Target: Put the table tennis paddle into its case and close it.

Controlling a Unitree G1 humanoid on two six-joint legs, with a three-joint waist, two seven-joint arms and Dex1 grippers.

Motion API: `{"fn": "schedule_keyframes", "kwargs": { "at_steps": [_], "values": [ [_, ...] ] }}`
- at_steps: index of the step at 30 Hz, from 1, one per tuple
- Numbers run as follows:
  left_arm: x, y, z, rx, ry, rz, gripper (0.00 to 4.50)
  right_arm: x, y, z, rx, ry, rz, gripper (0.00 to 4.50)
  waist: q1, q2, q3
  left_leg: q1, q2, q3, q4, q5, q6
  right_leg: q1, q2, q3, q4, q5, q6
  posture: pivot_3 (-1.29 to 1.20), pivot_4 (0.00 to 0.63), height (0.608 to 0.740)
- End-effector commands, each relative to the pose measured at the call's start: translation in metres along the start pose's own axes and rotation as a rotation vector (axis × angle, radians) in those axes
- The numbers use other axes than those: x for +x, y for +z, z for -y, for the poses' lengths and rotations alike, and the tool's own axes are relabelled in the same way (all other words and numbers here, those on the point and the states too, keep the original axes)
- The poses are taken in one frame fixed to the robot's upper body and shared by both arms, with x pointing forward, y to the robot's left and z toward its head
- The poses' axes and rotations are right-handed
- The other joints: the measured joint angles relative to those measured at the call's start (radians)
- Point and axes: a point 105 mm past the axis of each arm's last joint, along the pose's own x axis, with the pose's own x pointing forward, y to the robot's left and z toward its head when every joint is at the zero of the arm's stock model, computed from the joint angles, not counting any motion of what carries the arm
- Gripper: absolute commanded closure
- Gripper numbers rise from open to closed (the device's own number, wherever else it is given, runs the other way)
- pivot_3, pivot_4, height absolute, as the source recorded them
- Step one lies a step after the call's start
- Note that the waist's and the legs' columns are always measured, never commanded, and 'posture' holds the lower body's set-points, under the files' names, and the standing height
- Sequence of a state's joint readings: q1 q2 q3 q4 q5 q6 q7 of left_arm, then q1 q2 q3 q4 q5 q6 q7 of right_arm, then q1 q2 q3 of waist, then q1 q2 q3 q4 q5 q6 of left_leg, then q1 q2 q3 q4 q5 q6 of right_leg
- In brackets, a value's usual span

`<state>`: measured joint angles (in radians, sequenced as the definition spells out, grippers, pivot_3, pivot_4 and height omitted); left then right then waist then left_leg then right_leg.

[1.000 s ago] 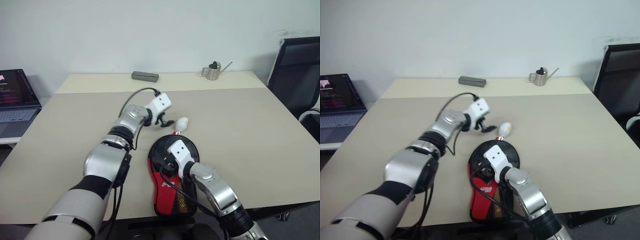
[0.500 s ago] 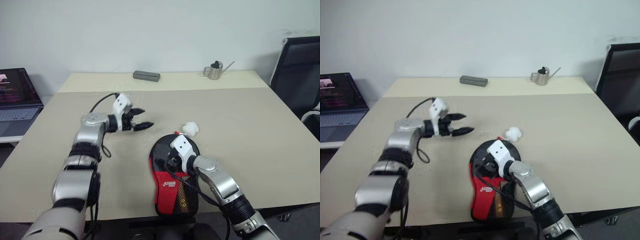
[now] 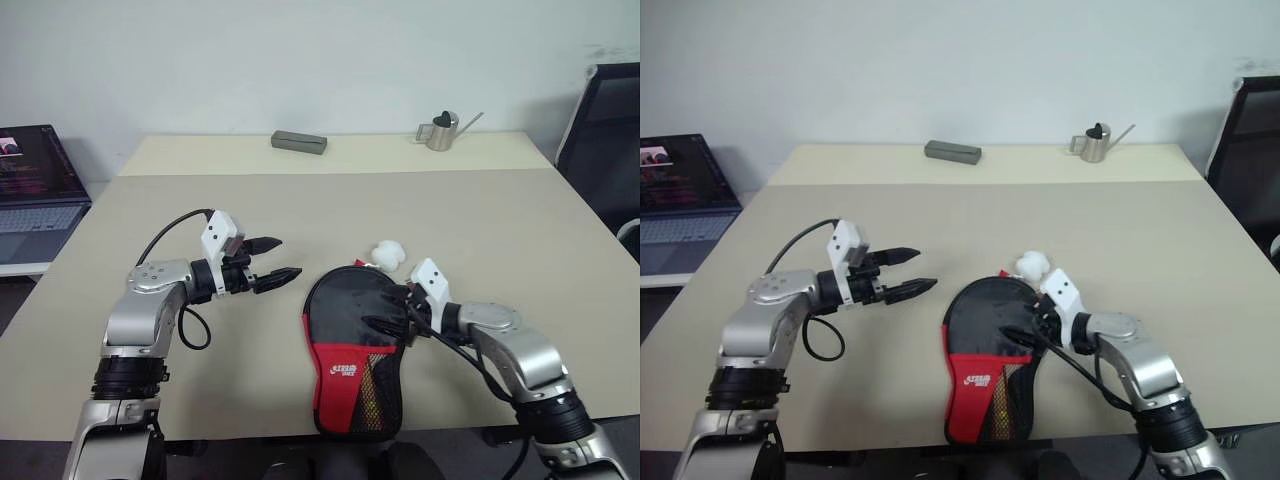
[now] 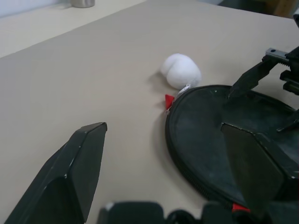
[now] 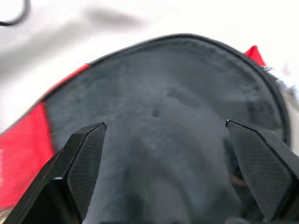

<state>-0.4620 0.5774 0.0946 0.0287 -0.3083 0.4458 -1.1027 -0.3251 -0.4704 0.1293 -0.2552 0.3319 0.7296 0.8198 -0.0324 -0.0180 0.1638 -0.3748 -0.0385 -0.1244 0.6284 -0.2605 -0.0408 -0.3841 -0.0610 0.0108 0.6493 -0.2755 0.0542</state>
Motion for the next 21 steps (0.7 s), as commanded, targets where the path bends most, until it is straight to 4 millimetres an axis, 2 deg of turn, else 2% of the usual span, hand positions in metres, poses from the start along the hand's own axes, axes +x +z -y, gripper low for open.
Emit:
{"fn": "schedule_keyframes", "kwargs": {
  "at_steps": [1,4,12,16,21],
  "values": [
    [0.001,0.015,0.017,0.071,-0.057,0.010,0.26,-0.023,0.015,0.000,-0.010,0.022,0.039,0.00,0.000,0.000,0.000,-0.003,0.000,0.000,0.000,0.000,0.000,-0.003,0.000,0.000,0.000,0.000,0.000,0.00,0.150,0.740],
    [0.006,0.017,0.023,0.087,-0.067,0.003,0.26,-0.045,0.016,0.009,-0.013,-0.002,0.012,0.00,0.004,0.000,0.001,-0.008,0.000,0.000,0.001,0.000,0.000,-0.005,-0.001,0.000,-0.002,0.000,0.000,0.00,0.150,0.740],
    [0.022,0.017,0.043,0.098,-0.188,0.000,0.26,-0.083,0.047,0.023,-0.092,-0.025,0.031,0.00,0.004,0.000,0.003,-0.007,-0.002,0.003,0.001,-0.001,0.001,-0.005,-0.002,0.000,-0.002,0.000,0.000,0.00,0.150,0.740],
    [0.030,0.017,0.052,0.089,-0.255,0.009,0.26,-0.091,0.052,0.025,-0.130,-0.023,0.007,0.00,0.005,0.000,0.003,-0.008,-0.002,0.003,0.001,-0.001,0.001,-0.004,-0.002,-0.001,-0.002,0.000,0.000,0.00,0.150,0.740],
    [0.042,0.008,0.063,0.088,-0.331,-0.007,0.26,-0.092,0.052,0.029,-0.155,-0.034,-0.011,0.00,0.004,0.000,0.004,-0.007,-0.002,0.004,0.001,-0.001,0.001,-0.004,-0.002,0.000,-0.002,0.000,0.000,0.00,0.150,0.740]
  ]
}}
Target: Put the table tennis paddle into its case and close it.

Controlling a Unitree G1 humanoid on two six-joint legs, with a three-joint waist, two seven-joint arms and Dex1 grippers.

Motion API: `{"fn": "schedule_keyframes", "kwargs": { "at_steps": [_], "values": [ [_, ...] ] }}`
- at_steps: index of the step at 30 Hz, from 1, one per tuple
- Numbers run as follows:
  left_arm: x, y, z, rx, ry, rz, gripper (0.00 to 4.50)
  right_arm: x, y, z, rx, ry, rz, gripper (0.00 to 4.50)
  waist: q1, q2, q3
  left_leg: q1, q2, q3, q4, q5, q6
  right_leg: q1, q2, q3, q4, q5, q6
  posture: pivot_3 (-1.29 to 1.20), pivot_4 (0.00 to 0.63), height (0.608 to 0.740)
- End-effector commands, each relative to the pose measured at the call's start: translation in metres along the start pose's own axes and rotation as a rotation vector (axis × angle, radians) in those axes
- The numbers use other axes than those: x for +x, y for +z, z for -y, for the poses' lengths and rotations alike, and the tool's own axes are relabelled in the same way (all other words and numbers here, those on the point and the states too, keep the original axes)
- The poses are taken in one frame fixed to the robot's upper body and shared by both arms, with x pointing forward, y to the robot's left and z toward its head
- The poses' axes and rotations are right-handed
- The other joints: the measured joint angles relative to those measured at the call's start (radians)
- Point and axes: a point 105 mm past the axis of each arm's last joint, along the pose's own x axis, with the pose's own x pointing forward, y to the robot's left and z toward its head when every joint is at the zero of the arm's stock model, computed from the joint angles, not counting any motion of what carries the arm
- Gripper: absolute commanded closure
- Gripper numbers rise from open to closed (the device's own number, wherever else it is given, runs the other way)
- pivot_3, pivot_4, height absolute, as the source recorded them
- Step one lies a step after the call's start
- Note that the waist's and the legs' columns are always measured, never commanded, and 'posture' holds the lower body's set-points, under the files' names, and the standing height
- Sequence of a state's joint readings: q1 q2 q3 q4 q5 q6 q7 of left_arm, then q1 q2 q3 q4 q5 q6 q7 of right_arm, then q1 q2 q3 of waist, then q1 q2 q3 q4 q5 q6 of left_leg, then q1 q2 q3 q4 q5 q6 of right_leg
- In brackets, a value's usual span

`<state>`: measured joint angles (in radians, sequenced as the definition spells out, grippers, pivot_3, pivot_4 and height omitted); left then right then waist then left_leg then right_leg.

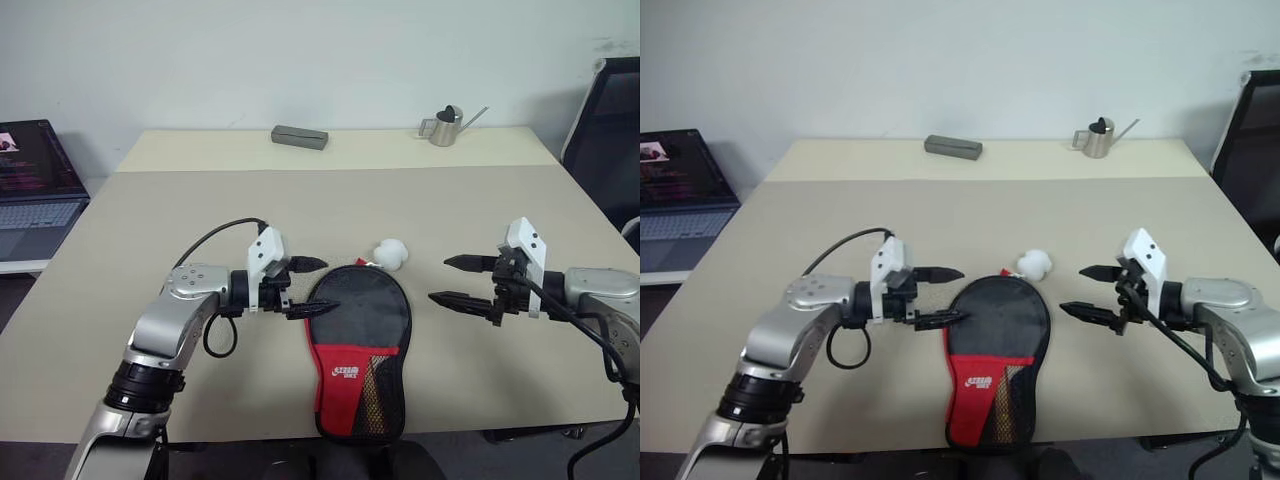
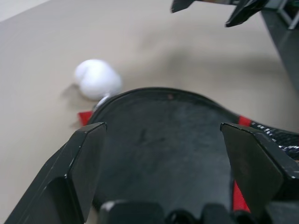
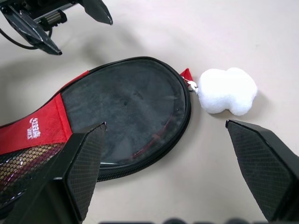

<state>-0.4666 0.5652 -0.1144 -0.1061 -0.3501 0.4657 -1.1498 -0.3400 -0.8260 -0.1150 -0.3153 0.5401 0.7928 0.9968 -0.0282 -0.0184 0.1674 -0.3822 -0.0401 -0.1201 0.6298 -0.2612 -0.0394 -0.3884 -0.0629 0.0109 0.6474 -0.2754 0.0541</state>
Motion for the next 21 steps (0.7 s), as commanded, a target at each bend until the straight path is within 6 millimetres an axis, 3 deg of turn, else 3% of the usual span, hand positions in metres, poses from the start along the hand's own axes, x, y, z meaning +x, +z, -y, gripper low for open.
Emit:
{"fn": "schedule_keyframes", "kwargs": {
  "at_steps": [1,10,21],
  "values": [
    [0.009,0.002,0.003,0.027,-0.048,0.014,0.26,-0.003,0.011,0.002,-0.060,-0.005,0.018,0.00,0.000,0.000,0.000,0.000,0.000,0.000,0.000,0.000,0.000,0.000,0.000,0.000,0.000,0.000,0.000,0.00,0.150,0.740],
    [0.039,-0.023,0.008,0.037,-0.148,-0.028,0.26,0.005,0.006,-0.005,-0.058,0.008,0.012,0.00,0.001,0.000,0.000,0.000,0.000,0.001,0.001,0.000,0.000,0.000,0.000,0.000,0.000,0.000,0.000,0.00,0.150,0.740],
    [0.078,-0.020,0.015,0.060,-0.219,0.023,0.26,0.004,0.004,-0.010,-0.042,0.001,0.015,0.00,0.000,0.000,0.000,0.000,-0.001,0.003,0.004,-0.001,0.001,0.000,0.000,0.000,0.002,0.000,0.000,0.00,0.150,0.740]
  ]
}}
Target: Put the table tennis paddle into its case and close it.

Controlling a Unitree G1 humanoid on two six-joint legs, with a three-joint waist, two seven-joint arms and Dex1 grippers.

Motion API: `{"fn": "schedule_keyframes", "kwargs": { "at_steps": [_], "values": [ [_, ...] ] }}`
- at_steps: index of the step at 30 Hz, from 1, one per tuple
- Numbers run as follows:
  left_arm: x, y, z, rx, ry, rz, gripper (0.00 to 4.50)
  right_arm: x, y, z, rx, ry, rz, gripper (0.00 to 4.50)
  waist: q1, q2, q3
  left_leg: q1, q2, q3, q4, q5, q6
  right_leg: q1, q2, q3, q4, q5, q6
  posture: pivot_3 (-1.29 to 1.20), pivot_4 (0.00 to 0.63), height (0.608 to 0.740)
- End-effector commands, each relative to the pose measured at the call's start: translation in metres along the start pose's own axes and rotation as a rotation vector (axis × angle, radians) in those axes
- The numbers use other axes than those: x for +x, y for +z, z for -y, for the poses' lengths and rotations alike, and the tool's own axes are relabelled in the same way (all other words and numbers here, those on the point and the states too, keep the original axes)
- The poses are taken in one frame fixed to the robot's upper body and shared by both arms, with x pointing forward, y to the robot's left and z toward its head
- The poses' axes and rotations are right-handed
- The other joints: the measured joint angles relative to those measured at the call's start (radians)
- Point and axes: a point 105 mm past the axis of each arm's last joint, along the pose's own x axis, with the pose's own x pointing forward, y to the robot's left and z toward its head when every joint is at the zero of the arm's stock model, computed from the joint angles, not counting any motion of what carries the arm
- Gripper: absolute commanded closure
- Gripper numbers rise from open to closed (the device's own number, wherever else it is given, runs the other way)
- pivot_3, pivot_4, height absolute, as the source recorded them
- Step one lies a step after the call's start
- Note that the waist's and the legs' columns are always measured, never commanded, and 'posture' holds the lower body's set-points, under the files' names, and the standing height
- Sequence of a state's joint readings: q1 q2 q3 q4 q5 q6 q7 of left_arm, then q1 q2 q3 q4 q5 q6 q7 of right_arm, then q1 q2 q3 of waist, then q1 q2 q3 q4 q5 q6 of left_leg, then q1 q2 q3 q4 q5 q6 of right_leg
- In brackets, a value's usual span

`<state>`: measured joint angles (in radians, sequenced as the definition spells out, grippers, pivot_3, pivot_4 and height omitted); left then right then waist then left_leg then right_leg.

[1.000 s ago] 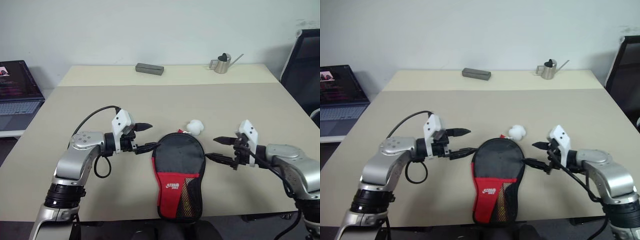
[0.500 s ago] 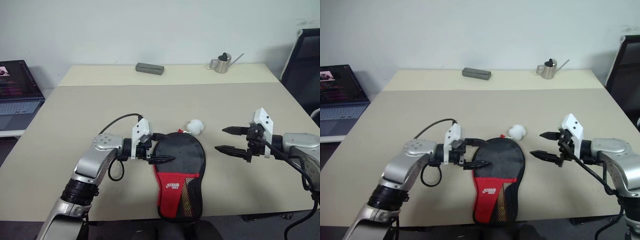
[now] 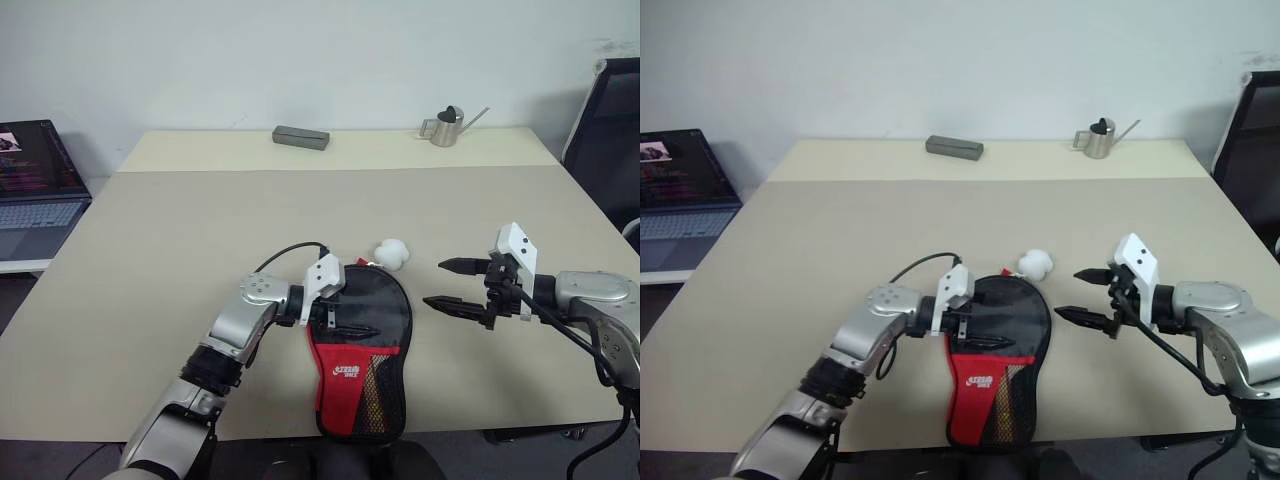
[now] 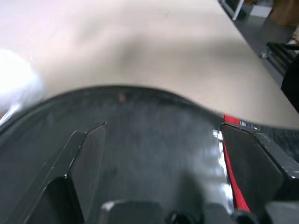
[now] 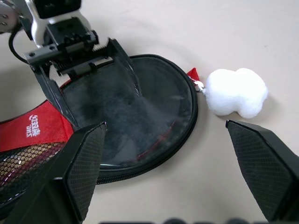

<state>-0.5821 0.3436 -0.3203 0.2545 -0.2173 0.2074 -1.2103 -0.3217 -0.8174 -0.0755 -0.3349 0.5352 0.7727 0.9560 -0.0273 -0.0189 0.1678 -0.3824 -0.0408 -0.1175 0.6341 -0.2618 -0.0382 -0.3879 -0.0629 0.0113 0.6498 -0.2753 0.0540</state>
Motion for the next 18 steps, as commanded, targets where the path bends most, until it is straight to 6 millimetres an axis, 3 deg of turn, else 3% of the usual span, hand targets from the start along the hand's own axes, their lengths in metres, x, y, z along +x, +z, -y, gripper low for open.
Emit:
{"fn": "schedule_keyframes", "kwargs": {
  "at_steps": [1,18],
  "values": [
    [0.006,0.010,0.001,0.054,-0.029,0.014,0.26,-0.004,0.009,-0.005,-0.031,0.000,0.028,0.00,-0.001,0.000,0.000,0.000,0.000,0.000,0.000,0.000,0.000,0.000,0.000,0.000,0.000,0.000,0.000,0.00,0.150,0.740],
    [0.026,-0.021,0.019,0.037,-0.100,-0.053,0.26,-0.011,0.009,-0.015,-0.005,-0.012,0.020,0.00,0.001,0.000,0.000,0.002,0.000,0.005,0.011,-0.002,0.004,0.001,0.000,0.003,0.012,0.000,0.000,0.00,0.150,0.740]
  ]
}}
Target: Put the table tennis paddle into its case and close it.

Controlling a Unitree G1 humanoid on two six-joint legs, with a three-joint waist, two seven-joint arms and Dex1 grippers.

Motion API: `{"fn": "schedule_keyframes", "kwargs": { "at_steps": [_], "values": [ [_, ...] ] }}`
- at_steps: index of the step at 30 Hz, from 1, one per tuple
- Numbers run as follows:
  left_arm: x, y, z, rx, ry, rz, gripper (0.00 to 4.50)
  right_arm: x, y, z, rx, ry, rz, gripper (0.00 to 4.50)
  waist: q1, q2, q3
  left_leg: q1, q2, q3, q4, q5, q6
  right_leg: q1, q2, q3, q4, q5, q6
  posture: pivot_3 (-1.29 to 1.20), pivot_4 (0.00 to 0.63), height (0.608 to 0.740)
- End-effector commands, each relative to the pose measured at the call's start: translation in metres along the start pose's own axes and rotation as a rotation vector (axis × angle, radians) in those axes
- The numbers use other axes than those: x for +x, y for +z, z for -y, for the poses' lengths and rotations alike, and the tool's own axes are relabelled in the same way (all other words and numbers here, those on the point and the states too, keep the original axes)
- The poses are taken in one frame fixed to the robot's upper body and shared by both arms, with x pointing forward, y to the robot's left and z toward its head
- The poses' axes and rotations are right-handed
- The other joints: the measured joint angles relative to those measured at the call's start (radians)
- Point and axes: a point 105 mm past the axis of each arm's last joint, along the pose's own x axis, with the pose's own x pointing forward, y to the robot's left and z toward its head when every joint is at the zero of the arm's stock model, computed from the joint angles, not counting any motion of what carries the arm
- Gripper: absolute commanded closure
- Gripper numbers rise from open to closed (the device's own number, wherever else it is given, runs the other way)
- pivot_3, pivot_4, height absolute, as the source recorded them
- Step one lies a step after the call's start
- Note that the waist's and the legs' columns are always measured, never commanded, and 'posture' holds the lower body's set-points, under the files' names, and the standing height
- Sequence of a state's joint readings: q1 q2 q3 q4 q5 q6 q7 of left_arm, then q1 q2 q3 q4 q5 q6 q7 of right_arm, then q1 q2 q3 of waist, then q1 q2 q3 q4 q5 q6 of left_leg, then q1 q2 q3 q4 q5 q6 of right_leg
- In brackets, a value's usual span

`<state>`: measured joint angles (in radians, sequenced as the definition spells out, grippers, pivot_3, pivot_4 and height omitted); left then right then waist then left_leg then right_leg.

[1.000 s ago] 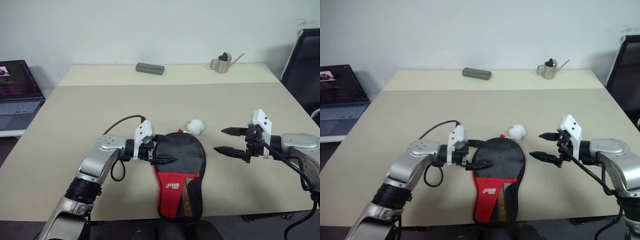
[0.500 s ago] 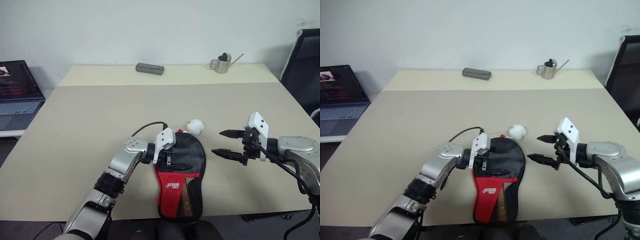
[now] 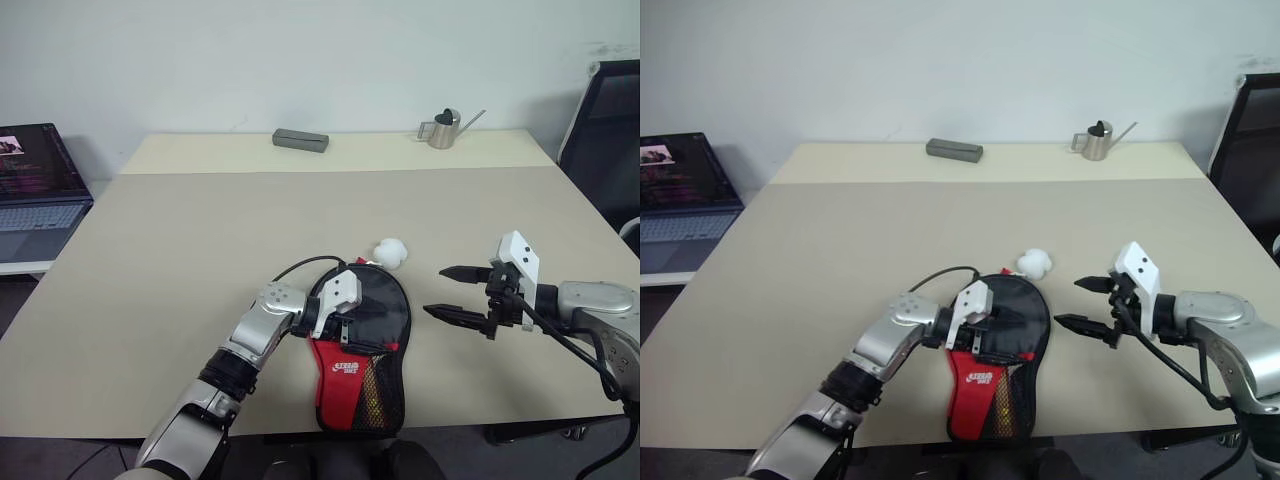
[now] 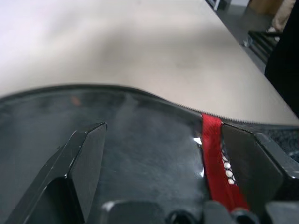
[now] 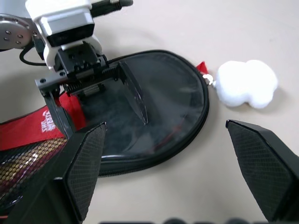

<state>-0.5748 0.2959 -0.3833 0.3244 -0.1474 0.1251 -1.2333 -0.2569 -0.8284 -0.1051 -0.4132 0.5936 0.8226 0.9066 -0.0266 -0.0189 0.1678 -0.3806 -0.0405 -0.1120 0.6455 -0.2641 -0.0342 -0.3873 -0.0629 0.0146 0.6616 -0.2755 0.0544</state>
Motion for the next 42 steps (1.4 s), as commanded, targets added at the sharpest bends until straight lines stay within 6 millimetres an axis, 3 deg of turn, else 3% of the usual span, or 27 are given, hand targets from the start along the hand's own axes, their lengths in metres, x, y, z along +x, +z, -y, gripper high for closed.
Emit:
{"fn": "schedule_keyframes", "kwargs": {
  "at_steps": [1,13,20,27,31,37,42],
  "values": [
    [0.007,-0.006,0.007,0.008,-0.025,-0.009,0.26,-0.008,0.014,-0.005,-0.041,-0.008,0.026,0.00,0.000,0.000,0.000,0.000,0.000,0.000,0.000,0.000,0.000,0.000,0.000,0.000,0.000,0.000,0.000,0.00,0.150,0.740],
    [0.006,-0.022,0.016,-0.034,-0.033,-0.027,0.26,-0.008,0.023,-0.004,0.000,-0.015,0.044,0.00,0.000,0.001,-0.001,0.001,0.000,0.000,0.000,0.000,0.000,0.001,0.000,0.000,0.000,0.000,0.000,0.00,0.150,0.740],
    [0.009,-0.023,0.016,-0.037,-0.029,-0.026,0.26,0.011,0.033,0.006,0.039,-0.004,0.079,0.00,-0.002,0.003,-0.003,0.003,0.000,0.001,0.000,0.000,0.000,0.002,0.000,0.000,0.000,0.000,0.000,0.00,0.150,0.740],
    [0.012,-0.021,0.010,-0.023,-0.023,-0.023,0.26,0.060,0.055,0.033,0.086,-0.045,0.116,0.00,-0.002,0.005,-0.004,0.005,0.000,0.001,0.000,0.000,0.000,0.003,0.000,0.002,0.002,0.000,0.000,0.00,0.150,0.740],
    [0.013,-0.020,0.008,-0.014,-0.018,-0.023,0.26,0.087,0.065,0.063,0.111,-0.162,0.132,0.00,0.000,0.005,-0.004,0.005,0.000,0.000,0.000,0.000,0.000,0.004,0.000,0.001,0.002,0.000,0.000,0.00,0.150,0.740],
    [0.014,-0.020,0.005,-0.005,-0.015,-0.024,0.26,0.110,0.046,0.099,0.092,-0.308,0.062,0.00,0.002,0.006,-0.005,0.005,-0.001,0.001,0.000,0.000,0.000,0.004,-0.001,0.001,0.002,0.000,0.000,0.00,0.150,0.740],
    [0.014,-0.020,0.004,0.001,-0.012,-0.026,0.26,0.123,0.028,0.107,0.097,-0.326,0.004,0.00,-0.001,0.006,-0.005,0.006,-0.002,0.001,0.000,0.000,0.001,0.003,-0.001,0.002,0.003,0.000,0.000,0.00,0.150,0.740]
  ]
}}
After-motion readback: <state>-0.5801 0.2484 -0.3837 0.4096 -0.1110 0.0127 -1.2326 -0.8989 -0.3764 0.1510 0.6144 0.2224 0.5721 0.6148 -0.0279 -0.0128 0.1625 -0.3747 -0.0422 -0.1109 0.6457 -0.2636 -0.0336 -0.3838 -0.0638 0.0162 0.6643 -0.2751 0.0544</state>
